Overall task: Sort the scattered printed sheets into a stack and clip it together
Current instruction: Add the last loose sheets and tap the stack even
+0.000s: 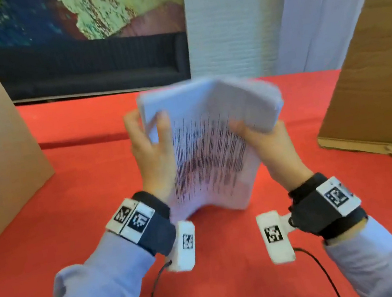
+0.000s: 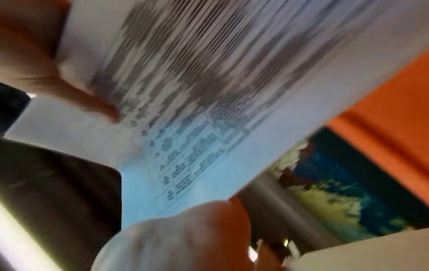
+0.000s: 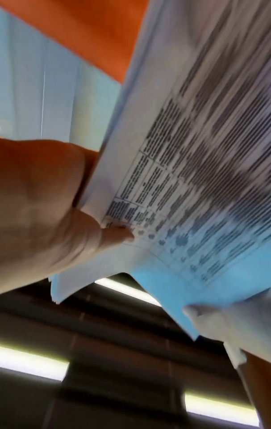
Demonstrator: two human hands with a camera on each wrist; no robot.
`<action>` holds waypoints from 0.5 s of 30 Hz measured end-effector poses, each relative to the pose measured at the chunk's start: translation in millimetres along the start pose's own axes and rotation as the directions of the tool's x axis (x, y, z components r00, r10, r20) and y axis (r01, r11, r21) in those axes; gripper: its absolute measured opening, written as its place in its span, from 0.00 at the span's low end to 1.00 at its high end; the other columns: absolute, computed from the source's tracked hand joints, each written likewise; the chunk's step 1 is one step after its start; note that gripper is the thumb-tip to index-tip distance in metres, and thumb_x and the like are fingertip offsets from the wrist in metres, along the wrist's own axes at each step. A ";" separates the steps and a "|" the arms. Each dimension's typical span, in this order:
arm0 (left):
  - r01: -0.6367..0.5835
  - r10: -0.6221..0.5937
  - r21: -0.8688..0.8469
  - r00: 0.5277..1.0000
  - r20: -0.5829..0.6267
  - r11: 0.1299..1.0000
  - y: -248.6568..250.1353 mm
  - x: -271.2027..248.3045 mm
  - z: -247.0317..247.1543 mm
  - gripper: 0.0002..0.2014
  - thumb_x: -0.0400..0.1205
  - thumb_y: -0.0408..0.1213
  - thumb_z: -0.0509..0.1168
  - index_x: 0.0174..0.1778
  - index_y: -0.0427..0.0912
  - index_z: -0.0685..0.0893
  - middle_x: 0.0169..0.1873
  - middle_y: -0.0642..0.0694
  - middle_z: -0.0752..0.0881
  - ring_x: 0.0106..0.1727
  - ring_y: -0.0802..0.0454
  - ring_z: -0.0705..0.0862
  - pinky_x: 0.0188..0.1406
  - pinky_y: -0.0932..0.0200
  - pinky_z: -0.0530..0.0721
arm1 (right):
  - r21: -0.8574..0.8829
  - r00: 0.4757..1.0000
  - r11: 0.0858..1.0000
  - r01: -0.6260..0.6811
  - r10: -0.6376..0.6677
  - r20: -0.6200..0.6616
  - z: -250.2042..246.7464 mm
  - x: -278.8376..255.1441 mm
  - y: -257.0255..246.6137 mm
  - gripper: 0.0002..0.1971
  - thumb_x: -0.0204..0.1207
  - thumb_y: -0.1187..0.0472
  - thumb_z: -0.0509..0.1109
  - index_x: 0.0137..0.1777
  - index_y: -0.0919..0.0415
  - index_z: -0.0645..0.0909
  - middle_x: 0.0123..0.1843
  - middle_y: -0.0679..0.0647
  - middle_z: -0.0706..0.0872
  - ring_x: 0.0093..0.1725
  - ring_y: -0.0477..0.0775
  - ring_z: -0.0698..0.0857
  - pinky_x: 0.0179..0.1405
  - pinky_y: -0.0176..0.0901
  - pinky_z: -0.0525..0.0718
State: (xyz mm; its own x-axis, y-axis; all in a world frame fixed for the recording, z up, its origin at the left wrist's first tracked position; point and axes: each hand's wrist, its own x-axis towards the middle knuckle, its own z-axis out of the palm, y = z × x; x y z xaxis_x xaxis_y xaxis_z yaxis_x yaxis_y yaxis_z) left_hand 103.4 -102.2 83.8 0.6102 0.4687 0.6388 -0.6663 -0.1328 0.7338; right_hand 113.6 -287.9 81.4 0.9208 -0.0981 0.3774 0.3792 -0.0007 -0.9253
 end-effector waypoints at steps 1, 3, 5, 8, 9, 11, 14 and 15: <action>0.103 -0.102 -0.025 0.994 0.032 0.994 -9.7 -4.6 -5.4 0.18 0.72 0.54 0.63 0.49 0.47 0.75 0.44 0.61 0.82 0.43 0.72 0.81 0.49 0.69 0.76 | 0.022 0.997 0.998 -0.066 0.064 0.051 -1.5 -5.7 9.0 0.09 0.69 0.61 0.80 0.49 0.55 0.88 0.49 0.52 0.92 0.51 0.51 0.90 0.58 0.62 0.87; 0.216 -0.212 -0.040 0.973 0.086 0.976 -23.5 -6.4 -9.2 0.22 0.67 0.57 0.66 0.52 0.48 0.82 0.45 0.61 0.87 0.45 0.70 0.85 0.49 0.70 0.78 | 0.094 0.990 0.988 -0.126 0.118 0.078 2.0 -7.4 18.9 0.13 0.70 0.63 0.79 0.55 0.60 0.87 0.54 0.57 0.92 0.57 0.58 0.90 0.62 0.65 0.84; 0.249 -0.241 -0.047 0.962 0.127 0.967 -26.2 0.4 -6.2 0.15 0.68 0.50 0.71 0.49 0.49 0.84 0.37 0.63 0.90 0.42 0.72 0.85 0.44 0.74 0.80 | 0.174 0.993 0.979 -0.109 0.100 0.061 7.0 -0.4 17.4 0.13 0.72 0.64 0.77 0.57 0.61 0.87 0.56 0.59 0.91 0.59 0.62 0.88 0.63 0.64 0.83; 0.288 -0.274 -0.042 0.940 0.205 0.957 -28.3 4.4 -11.3 0.11 0.75 0.29 0.72 0.49 0.47 0.84 0.34 0.66 0.90 0.40 0.71 0.86 0.42 0.74 0.81 | 0.187 0.994 0.978 -0.092 0.078 0.081 6.6 8.5 15.5 0.13 0.71 0.61 0.78 0.55 0.58 0.88 0.56 0.58 0.91 0.59 0.62 0.88 0.64 0.66 0.82; 0.304 -0.286 -0.034 0.924 0.255 0.952 -29.1 4.4 -16.1 0.13 0.76 0.24 0.70 0.49 0.48 0.84 0.34 0.66 0.90 0.40 0.71 0.87 0.42 0.73 0.82 | 0.149 0.992 0.985 -0.084 0.068 0.107 4.0 10.7 17.6 0.13 0.70 0.60 0.79 0.54 0.58 0.88 0.55 0.58 0.92 0.58 0.61 0.89 0.64 0.67 0.82; 0.357 -0.325 -0.030 0.879 0.349 0.934 -30.5 5.3 -26.0 0.18 0.76 0.21 0.68 0.47 0.52 0.82 0.32 0.66 0.90 0.39 0.71 0.87 0.40 0.75 0.82 | 0.020 0.991 1.000 -0.023 0.021 0.129 0.9 14.1 19.1 0.17 0.67 0.58 0.80 0.56 0.57 0.86 0.54 0.54 0.92 0.56 0.54 0.90 0.62 0.67 0.83; 0.387 -0.333 -0.042 0.841 0.427 0.921 -36.9 7.2 -32.0 0.20 0.75 0.19 0.67 0.48 0.53 0.81 0.34 0.66 0.90 0.40 0.71 0.88 0.38 0.77 0.82 | -0.262 0.974 0.947 0.187 -0.214 -0.079 1.6 16.3 8.0 0.42 0.61 0.52 0.85 0.74 0.54 0.69 0.71 0.48 0.80 0.70 0.45 0.79 0.74 0.54 0.76; 0.379 -0.327 -0.032 0.834 0.444 0.925 -36.9 8.5 -31.2 0.20 0.75 0.20 0.68 0.50 0.53 0.82 0.37 0.65 0.91 0.42 0.70 0.88 0.40 0.76 0.83 | -0.403 0.907 0.856 0.323 -0.402 -0.128 2.2 16.4 -0.1 0.47 0.63 0.53 0.84 0.79 0.56 0.62 0.78 0.50 0.71 0.77 0.46 0.71 0.79 0.52 0.68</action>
State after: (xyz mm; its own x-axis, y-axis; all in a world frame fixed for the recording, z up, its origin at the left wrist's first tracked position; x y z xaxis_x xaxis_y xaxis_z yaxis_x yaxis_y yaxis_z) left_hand 119.8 -66.1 55.0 0.9171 0.0467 0.3958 -0.3984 0.0834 0.9134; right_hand 128.8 -287.3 87.7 0.6706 -0.2157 0.7097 0.5857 -0.4332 -0.6851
